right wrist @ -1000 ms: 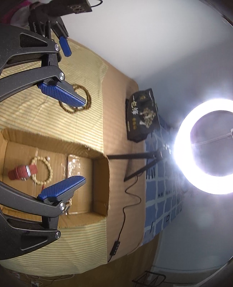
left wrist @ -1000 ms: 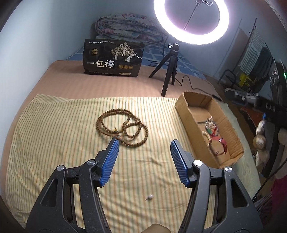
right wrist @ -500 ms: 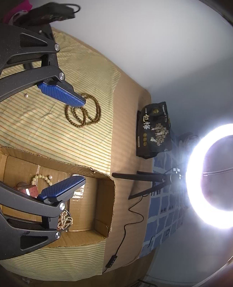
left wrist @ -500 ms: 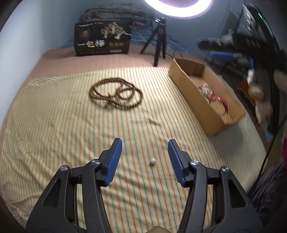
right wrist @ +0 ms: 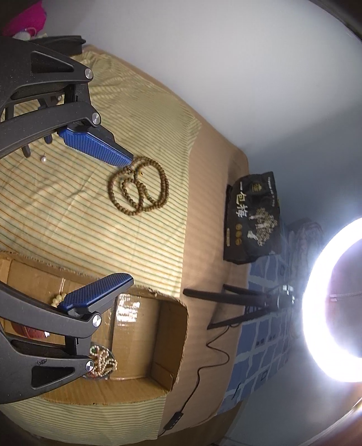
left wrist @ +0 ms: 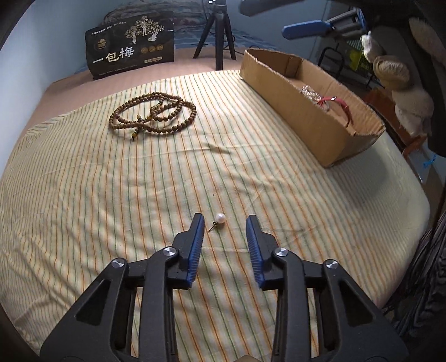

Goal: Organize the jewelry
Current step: 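Grasp the pearl earring with the left tool while the right tool approaches the brown prayer beads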

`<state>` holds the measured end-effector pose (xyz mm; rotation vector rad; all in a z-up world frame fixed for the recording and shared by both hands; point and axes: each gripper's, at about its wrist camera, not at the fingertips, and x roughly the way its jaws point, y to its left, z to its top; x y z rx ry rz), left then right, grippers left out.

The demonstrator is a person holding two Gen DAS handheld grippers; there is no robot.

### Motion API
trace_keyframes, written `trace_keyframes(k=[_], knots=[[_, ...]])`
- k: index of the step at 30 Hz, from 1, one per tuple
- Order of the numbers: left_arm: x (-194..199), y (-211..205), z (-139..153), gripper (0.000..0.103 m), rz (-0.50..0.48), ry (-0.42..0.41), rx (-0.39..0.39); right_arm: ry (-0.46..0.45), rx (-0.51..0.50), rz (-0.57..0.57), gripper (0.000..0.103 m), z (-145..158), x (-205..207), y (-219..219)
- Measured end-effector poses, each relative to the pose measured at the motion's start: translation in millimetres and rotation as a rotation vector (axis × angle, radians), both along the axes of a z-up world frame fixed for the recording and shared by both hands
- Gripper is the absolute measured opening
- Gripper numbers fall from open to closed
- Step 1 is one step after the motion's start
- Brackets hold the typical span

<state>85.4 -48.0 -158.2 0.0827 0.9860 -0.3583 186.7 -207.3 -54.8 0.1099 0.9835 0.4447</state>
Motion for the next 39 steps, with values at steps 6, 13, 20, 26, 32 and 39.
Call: trace_keyframes(k=[6,13,20,26,32,39], knots=[[8,0,-11,0.024,0.01,0.011,-0.001,0.014,-0.012,0.02,0.079,-8,5,15],[17,6,-20,0.008,0.033,0.01,0.013,0.047,-0.019,0.018,0.079,-21,19,31],[27,30,-20,0.008,0.11,0.011,0.029,0.081,-0.037,0.053,0.079,-36,34,60],[33,58,-20,0.008,0.175,0.013,0.027,0.13,-0.07,0.11,0.079,-56,46,94],[42,89,-20,0.007,0.253,0.024,0.004,0.174,-0.13,0.154,0.085,-81,57,125],[48,106,-23,0.007,0.291,0.035,-0.019,0.163,-0.179,0.216,0.089,-101,64,148]])
